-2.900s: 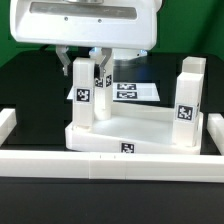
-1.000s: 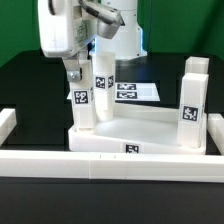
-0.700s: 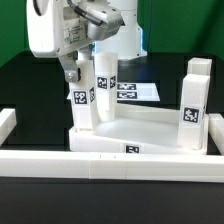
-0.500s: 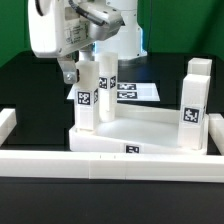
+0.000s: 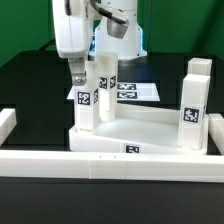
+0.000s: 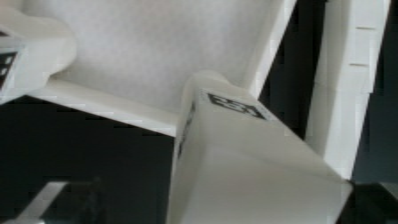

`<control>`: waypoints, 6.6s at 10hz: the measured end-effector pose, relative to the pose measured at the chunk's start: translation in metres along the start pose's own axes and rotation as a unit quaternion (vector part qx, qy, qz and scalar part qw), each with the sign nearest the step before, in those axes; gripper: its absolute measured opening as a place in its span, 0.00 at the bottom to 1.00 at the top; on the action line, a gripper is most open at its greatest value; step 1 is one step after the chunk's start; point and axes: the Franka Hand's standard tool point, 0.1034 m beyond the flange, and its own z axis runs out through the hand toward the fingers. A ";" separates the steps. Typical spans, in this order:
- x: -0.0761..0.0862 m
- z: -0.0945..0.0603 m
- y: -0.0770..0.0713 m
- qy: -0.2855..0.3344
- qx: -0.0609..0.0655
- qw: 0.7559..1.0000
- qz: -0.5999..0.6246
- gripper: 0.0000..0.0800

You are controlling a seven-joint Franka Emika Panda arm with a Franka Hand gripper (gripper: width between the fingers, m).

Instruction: Assemble desk

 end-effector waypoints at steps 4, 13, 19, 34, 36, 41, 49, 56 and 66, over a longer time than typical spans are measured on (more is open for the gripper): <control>0.000 0.000 -0.001 0.007 -0.007 0.983 -0.185 0.81; -0.009 0.004 0.000 0.012 -0.027 0.860 -0.510 0.81; -0.008 0.004 0.000 0.015 -0.034 0.822 -0.569 0.50; -0.004 0.005 0.001 0.009 -0.005 0.999 -0.051 0.36; -0.004 0.005 0.000 0.009 -0.006 1.000 0.009 0.36; -0.004 0.006 -0.001 0.007 -0.001 0.987 0.158 0.36; -0.006 0.007 0.000 0.007 -0.012 1.000 -0.007 0.81; -0.010 0.008 0.000 0.021 -0.035 0.948 -0.315 0.81; -0.005 0.007 -0.001 0.021 -0.049 0.790 -0.611 0.81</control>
Offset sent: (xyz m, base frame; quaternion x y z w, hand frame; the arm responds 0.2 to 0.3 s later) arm 0.0106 0.0027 0.0023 -0.0572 0.0341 -0.2973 0.9525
